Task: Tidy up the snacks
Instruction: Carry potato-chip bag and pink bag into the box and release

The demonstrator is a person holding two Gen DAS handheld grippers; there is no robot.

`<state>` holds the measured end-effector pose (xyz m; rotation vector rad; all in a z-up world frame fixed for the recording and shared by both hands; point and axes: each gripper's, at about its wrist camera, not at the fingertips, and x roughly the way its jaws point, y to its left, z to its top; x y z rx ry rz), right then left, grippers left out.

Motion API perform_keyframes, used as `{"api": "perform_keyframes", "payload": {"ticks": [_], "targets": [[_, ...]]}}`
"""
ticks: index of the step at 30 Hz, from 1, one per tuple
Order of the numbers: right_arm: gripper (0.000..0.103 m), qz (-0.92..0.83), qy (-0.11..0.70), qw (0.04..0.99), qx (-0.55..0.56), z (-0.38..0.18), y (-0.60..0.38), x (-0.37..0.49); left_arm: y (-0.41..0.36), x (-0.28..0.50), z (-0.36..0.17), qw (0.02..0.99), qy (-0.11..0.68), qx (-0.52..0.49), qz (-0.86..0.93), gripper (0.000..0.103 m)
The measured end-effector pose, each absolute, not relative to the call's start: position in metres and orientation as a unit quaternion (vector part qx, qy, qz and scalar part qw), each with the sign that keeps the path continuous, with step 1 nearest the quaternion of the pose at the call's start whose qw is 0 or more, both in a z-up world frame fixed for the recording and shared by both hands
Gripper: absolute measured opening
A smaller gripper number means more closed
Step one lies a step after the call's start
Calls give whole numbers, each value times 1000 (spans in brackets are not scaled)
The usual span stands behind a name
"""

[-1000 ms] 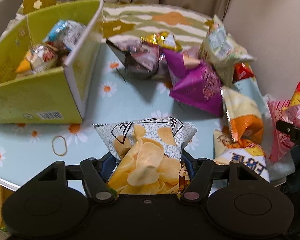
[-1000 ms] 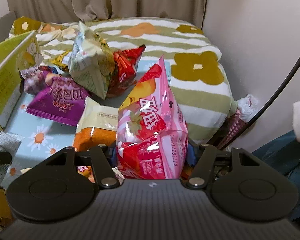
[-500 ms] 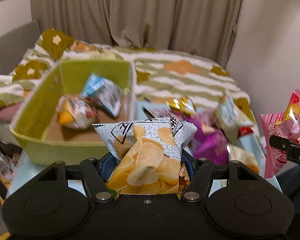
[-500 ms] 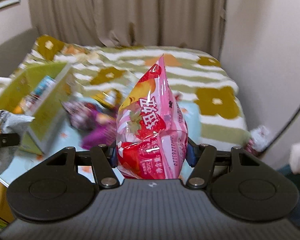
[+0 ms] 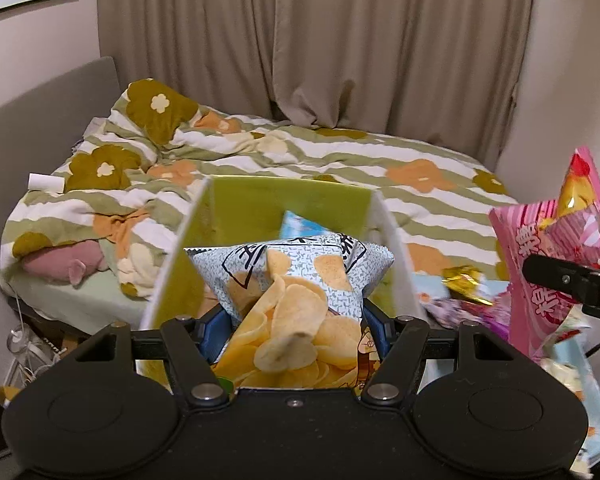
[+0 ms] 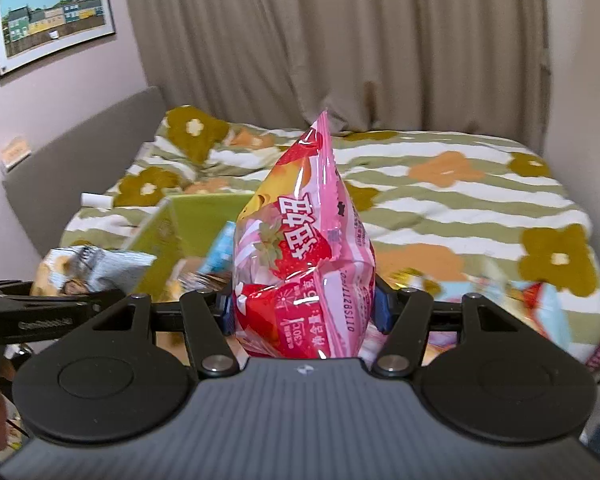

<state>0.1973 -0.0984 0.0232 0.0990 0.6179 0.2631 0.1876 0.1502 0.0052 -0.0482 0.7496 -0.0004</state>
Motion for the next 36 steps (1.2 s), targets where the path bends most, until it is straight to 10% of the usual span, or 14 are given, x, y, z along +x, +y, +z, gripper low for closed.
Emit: {"api": "perform_keyframes", "payload": {"ticks": [17, 22, 36], "targets": [[75, 111, 372, 918, 80, -18, 22, 264, 195, 248, -69, 899, 435, 20, -53, 71], [75, 108, 387, 912, 77, -25, 28, 270, 195, 235, -70, 901, 432, 8, -47, 102], [75, 144, 415, 893, 97, -34, 20, 268, 215, 208, -45, 913, 405, -40, 20, 103]]}}
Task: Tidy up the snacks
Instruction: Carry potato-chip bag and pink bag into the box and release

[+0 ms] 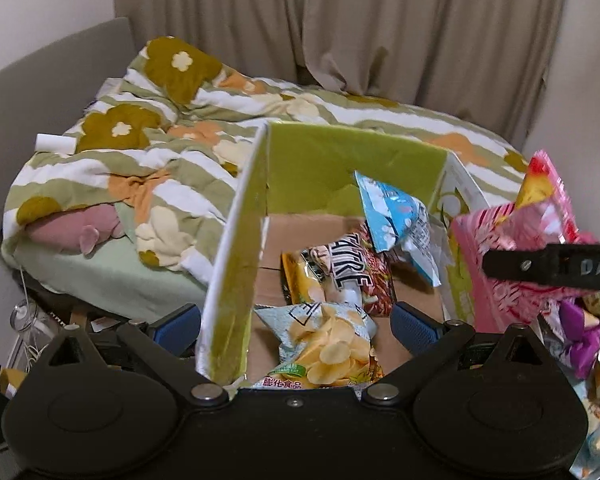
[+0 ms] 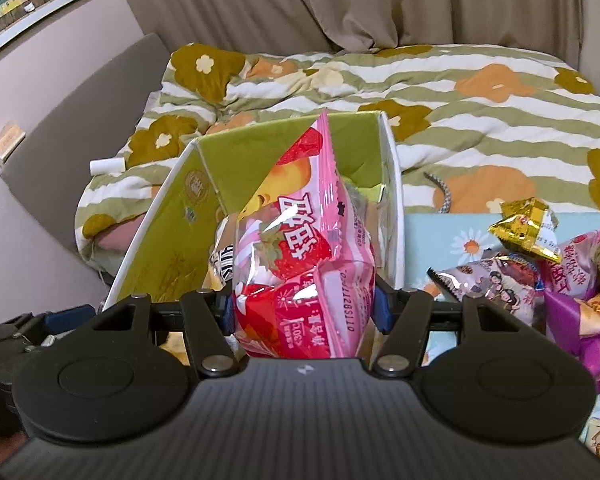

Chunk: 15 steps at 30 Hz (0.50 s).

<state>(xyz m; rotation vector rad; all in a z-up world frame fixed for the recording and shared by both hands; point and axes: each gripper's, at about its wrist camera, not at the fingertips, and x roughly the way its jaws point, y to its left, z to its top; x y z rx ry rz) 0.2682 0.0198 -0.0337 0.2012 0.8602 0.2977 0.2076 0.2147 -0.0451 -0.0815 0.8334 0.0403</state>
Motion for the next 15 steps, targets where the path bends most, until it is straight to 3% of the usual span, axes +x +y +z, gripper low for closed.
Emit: {"api": "perform_keyframes", "payload": {"ticks": [7, 9, 15], "targets": [[81, 155, 426, 885, 103, -44, 32, 274, 222, 203, -43, 917, 394, -43, 39, 103], [101, 162, 429, 882, 110, -48, 34, 273, 224, 202, -45, 917, 395, -46, 42, 103], [103, 154, 412, 891, 113, -55, 29, 263, 225, 198, -53, 912, 405, -52, 42, 103]]}}
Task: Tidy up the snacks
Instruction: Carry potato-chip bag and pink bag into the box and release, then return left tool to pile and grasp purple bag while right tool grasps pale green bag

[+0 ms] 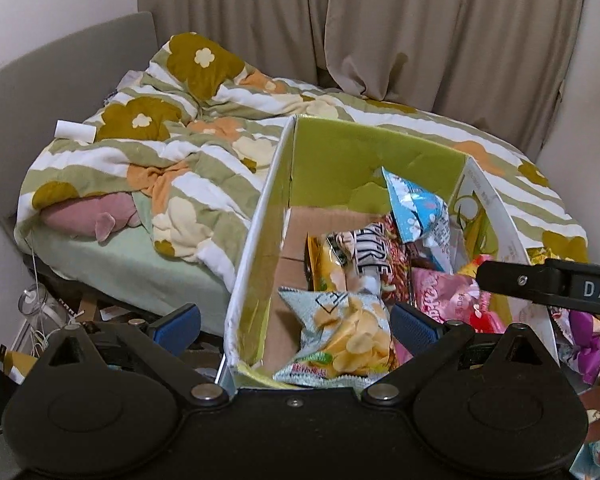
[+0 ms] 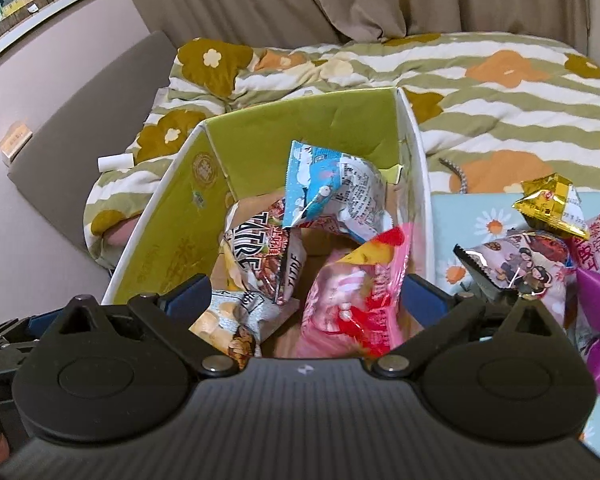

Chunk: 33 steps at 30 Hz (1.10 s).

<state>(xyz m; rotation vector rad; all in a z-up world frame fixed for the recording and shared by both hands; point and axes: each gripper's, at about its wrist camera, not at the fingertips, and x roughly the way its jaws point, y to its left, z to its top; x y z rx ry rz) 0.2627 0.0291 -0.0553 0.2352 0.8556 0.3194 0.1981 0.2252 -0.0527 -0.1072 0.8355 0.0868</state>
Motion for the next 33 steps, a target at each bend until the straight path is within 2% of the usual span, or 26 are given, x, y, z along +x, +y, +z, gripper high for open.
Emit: {"api": "perform_keyframes", "payload": {"ticks": [10, 19, 33], "targets": [[103, 145, 393, 902, 109, -44, 22, 244, 219, 193, -41, 918, 394, -35, 15, 103], [103, 113, 351, 924, 107, -1, 6, 218, 208, 188, -8, 933, 358, -11, -35, 103], [103, 4, 298, 949, 105, 33, -88, 174, 131, 195, 10, 932, 339, 19, -129, 103]]}}
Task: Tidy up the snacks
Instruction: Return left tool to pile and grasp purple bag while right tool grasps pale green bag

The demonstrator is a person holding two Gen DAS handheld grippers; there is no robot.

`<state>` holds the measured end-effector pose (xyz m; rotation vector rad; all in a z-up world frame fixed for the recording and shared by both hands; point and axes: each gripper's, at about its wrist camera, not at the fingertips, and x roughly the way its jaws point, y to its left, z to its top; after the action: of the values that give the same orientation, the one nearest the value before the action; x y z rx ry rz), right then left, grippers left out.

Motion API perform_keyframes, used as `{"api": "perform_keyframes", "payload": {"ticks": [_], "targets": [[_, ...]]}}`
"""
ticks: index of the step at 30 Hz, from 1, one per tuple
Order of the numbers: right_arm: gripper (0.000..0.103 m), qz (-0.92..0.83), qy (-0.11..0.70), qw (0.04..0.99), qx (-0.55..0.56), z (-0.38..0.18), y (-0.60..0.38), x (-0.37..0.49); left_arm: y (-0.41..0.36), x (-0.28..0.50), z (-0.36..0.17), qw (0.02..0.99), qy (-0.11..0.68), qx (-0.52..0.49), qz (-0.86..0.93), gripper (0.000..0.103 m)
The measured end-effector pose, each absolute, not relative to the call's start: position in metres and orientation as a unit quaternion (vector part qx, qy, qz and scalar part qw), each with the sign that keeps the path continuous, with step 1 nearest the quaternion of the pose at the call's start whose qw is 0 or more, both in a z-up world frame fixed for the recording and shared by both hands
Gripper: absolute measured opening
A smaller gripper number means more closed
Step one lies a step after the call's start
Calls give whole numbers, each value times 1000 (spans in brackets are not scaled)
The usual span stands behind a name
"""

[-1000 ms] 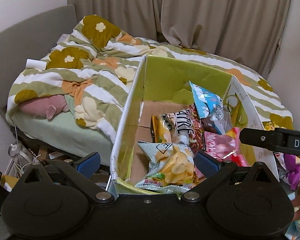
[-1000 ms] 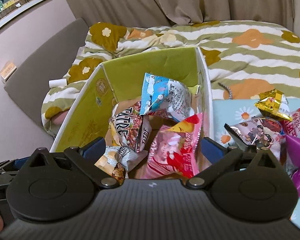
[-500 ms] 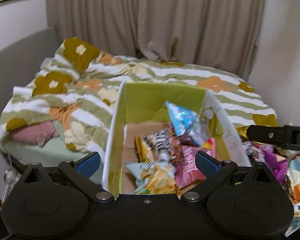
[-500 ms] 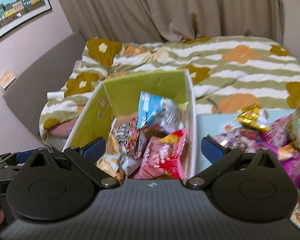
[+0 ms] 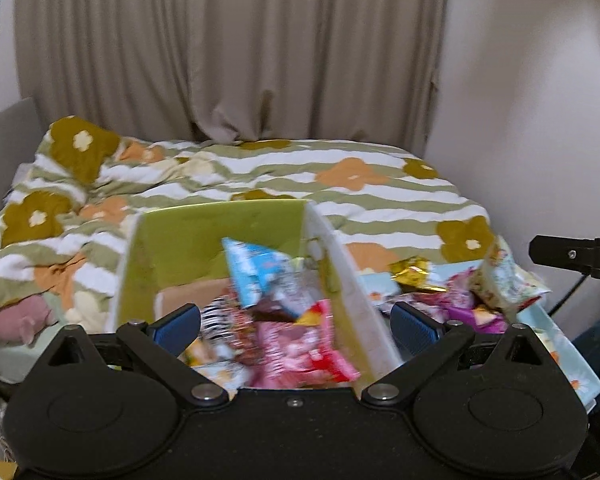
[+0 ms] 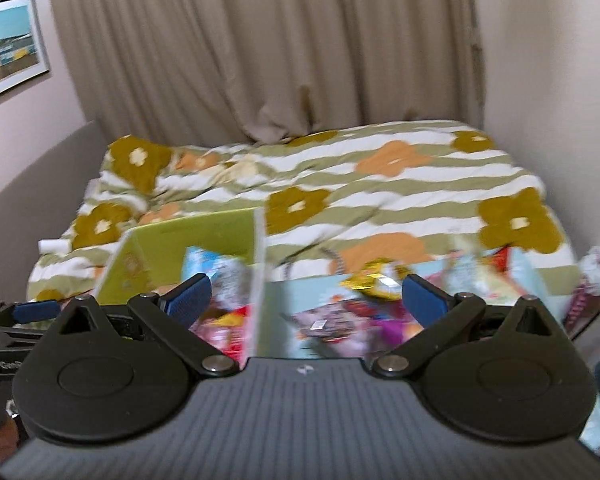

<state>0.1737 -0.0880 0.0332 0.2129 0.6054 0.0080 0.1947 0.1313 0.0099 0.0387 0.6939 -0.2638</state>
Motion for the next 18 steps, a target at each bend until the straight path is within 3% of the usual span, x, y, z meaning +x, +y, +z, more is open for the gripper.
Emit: {"api": "perform_keyframes", "payload": {"ticks": [18], "targets": [[103, 32, 324, 945, 40, -15, -234, 205, -30, 216, -39, 899, 397, 5, -184, 102]]}}
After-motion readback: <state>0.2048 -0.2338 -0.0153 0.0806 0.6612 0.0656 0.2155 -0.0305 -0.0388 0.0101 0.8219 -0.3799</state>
